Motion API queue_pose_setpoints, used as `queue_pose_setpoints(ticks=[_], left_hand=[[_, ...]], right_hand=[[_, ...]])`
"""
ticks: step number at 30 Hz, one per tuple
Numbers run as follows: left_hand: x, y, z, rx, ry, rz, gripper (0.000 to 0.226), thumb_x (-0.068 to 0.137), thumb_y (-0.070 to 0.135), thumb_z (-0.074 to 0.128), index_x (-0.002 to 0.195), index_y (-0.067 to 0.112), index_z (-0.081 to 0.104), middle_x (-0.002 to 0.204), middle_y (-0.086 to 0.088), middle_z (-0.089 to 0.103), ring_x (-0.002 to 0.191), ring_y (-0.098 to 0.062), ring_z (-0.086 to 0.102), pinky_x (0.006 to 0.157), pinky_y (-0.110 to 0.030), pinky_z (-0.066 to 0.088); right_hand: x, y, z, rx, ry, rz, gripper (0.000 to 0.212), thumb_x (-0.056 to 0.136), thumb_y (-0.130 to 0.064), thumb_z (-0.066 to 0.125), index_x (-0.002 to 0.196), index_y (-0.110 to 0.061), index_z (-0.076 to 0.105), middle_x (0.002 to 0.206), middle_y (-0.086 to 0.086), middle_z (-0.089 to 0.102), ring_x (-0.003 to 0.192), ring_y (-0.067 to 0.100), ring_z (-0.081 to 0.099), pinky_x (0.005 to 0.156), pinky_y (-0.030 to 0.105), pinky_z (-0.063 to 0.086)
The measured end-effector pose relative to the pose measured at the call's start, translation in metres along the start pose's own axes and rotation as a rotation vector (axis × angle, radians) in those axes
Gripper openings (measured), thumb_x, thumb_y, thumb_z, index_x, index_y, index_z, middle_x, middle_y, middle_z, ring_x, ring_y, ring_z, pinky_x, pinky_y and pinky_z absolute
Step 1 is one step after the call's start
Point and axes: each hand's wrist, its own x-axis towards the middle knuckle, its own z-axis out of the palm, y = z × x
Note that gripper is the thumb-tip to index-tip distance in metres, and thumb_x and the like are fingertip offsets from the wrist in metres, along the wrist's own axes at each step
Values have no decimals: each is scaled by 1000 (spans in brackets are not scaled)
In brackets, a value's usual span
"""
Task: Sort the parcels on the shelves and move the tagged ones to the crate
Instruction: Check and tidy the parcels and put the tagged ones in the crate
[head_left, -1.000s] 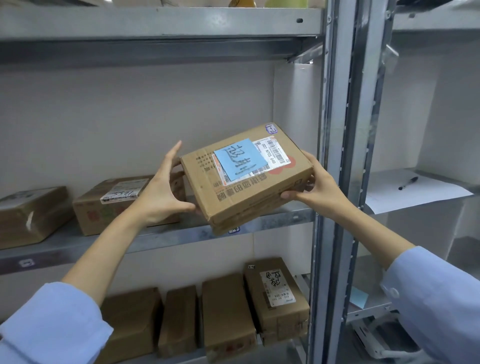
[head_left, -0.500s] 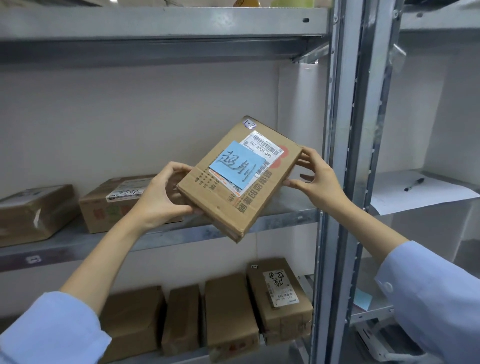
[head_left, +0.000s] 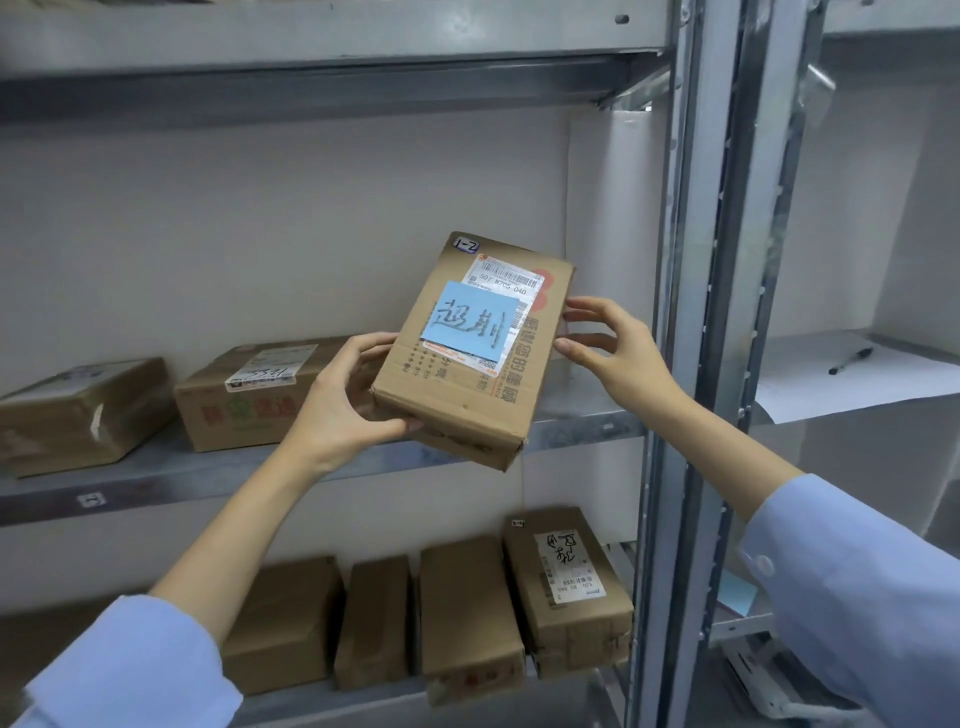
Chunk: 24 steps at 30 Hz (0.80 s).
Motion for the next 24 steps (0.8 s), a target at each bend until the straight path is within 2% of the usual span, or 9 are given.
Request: queue_pose_setpoints(ticks=[3, 5, 8, 13, 16, 19, 24], left_hand=[[-6, -3, 7, -4, 47, -5, 83, 60, -10, 85, 132, 13, 50, 129, 3, 61, 121, -7, 57, 92, -17, 48], [-13, -4, 12, -16, 73, -33, 86, 62, -11, 84, 136, 15, 48, 132, 6, 60, 124, -7, 56, 93, -24, 52], [-20, -7, 17, -11, 117, -61, 87, 63, -13, 82, 138, 17, 49, 126, 13, 63, 122, -5, 57, 90, -26, 54], [-28, -10, 19, -63, 142, -76, 86, 64, -16, 78, 138, 15, 48, 130, 3, 62, 123, -10, 57, 94, -29, 53], [-36, -12, 19, -66, 131, -54, 85, 65, -14, 78, 138, 17, 49, 132, 3, 61, 124, -13, 56, 94, -30, 53], [-47, -13, 19, -64, 124, -15, 83, 67, -9, 81, 137, 21, 50, 131, 16, 60, 126, -6, 53, 94, -23, 52], [-67, -7, 17, -81, 105, 29, 80, 70, 0, 82, 137, 26, 49, 129, 28, 55, 127, 3, 48, 90, -12, 49]], right_hand=[[-3, 0, 4, 32, -60, 12, 49, 88, -23, 70, 134, -17, 54, 123, -7, 63, 101, 3, 67, 86, 23, 57], [-7, -1, 7, 38, -94, 12, 50, 88, -25, 70, 135, -18, 53, 127, -6, 61, 103, 4, 67, 88, 25, 57], [-15, -3, 13, 49, -121, 19, 48, 90, -26, 68, 135, -19, 53, 129, -7, 60, 107, 8, 66, 91, 31, 56], [-35, -8, 22, 40, -135, 45, 41, 94, -25, 63, 134, -18, 54, 131, -8, 59, 117, 10, 60, 97, 40, 53], [-51, -14, 25, 56, -133, 87, 43, 96, -26, 61, 137, -20, 51, 135, -9, 57, 113, 11, 63, 94, 44, 54], [-69, -23, 30, 47, -163, 121, 54, 93, -33, 62, 144, -25, 43, 142, -13, 50, 112, 11, 63, 97, 45, 53], [-106, -48, 38, -10, -199, 166, 98, 74, -46, 73, 155, -32, 19, 155, -15, 33, 132, 7, 46, 110, 43, 41]])
